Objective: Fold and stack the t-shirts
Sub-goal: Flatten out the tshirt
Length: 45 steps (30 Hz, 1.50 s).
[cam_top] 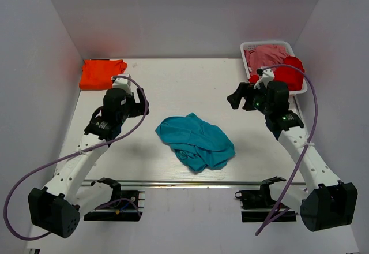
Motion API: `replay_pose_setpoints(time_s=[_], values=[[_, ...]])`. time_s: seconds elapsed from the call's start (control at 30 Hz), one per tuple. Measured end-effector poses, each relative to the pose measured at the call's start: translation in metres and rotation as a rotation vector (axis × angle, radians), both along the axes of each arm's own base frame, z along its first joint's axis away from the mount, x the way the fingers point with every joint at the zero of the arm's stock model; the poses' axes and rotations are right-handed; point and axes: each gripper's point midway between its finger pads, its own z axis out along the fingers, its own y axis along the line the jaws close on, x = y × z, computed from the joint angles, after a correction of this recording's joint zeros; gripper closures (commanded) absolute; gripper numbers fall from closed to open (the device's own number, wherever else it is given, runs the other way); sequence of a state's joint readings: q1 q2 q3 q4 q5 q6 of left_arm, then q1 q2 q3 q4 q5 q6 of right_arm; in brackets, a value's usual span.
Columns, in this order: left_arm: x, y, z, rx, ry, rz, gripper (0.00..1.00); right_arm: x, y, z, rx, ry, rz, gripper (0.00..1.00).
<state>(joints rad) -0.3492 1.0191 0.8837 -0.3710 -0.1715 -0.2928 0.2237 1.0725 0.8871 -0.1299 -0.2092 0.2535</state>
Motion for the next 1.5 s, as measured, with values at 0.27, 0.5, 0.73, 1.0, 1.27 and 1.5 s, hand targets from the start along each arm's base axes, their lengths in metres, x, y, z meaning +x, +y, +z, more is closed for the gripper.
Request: replay_pose_setpoints(time_s=[0.27, 0.5, 0.73, 1.0, 1.27, 1.5], values=[[0.007, -0.027, -0.030, -0.003, 0.087, -0.133, 0.00, 0.007, 0.000, -0.032, 0.007, 0.110, -0.034, 0.10], [0.003, -0.069, -0.101, -0.010, 0.292, -0.328, 0.08, -0.024, 0.010, -0.108, 0.003, 0.361, 0.046, 0.10], [-0.021, -0.099, -0.132, -0.031, 0.372, -0.455, 0.24, -0.061, 0.016, -0.151, -0.003, 0.503, 0.121, 0.10], [-0.029, -0.099, -0.160, 0.027, 0.430, -0.412, 0.42, -0.066, 0.032, -0.158, -0.022, 0.507, 0.205, 0.10], [-0.025, -0.075, -0.180, 0.097, 0.460, -0.274, 0.46, -0.038, 0.072, -0.153, -0.075, 0.475, 0.299, 0.10], [-0.021, -0.072, -0.200, 0.104, 0.489, -0.226, 0.61, 0.005, 0.110, -0.150, -0.154, 0.418, 0.309, 0.11]])
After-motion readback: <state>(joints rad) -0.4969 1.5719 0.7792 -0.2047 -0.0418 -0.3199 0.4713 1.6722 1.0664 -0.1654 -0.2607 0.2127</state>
